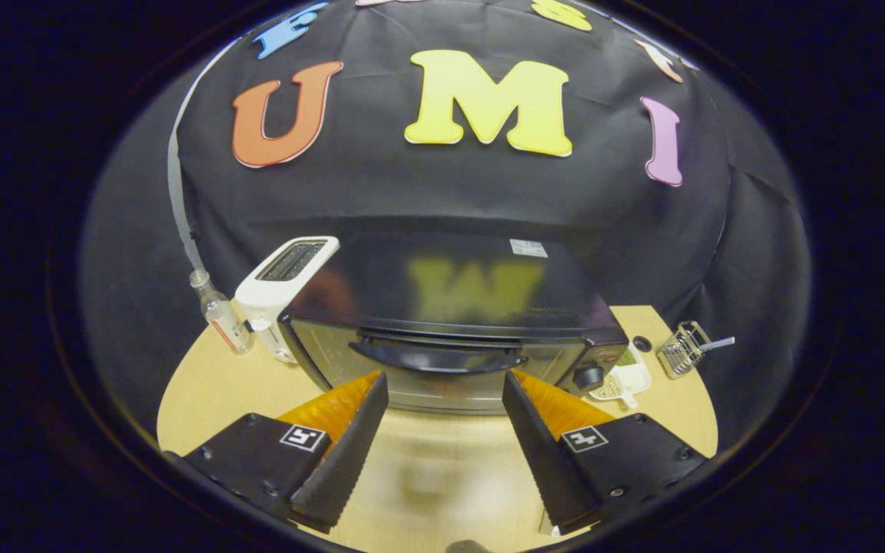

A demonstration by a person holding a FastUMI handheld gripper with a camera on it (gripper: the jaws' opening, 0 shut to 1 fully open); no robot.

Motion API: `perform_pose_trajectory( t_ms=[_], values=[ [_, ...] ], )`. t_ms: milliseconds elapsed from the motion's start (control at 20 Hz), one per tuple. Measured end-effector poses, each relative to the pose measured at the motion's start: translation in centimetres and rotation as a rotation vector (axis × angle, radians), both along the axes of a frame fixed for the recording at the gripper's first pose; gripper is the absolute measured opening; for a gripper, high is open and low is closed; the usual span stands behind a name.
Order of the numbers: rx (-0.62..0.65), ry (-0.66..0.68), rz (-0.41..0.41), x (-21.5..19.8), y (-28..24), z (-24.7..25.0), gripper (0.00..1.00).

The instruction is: Open the toaster oven, put the food inside, and close the toaster oven door.

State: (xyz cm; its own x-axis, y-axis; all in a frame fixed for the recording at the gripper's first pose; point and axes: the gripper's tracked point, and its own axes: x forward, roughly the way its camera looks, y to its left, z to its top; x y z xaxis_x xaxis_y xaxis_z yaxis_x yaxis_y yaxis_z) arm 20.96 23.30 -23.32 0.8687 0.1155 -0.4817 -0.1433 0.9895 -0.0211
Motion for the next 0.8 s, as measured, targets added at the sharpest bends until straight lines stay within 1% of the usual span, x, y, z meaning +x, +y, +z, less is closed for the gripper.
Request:
perform_pose_trajectory(
  t_ms=[250, 450, 650, 800],
  values=[
    [0.027, -0.006, -0.008, -1.1, -1.2, 0.8, 0.96],
    [0.057, -0.083, 0.001, -2.7, -3.7, 4.7, 0.96],
    [0.065, -0.237, 0.034, -6.1, -8.4, 12.7, 0.96],
    [0.052, -0.366, 0.03, -9.2, -13.5, 18.9, 0.97]
  ],
)
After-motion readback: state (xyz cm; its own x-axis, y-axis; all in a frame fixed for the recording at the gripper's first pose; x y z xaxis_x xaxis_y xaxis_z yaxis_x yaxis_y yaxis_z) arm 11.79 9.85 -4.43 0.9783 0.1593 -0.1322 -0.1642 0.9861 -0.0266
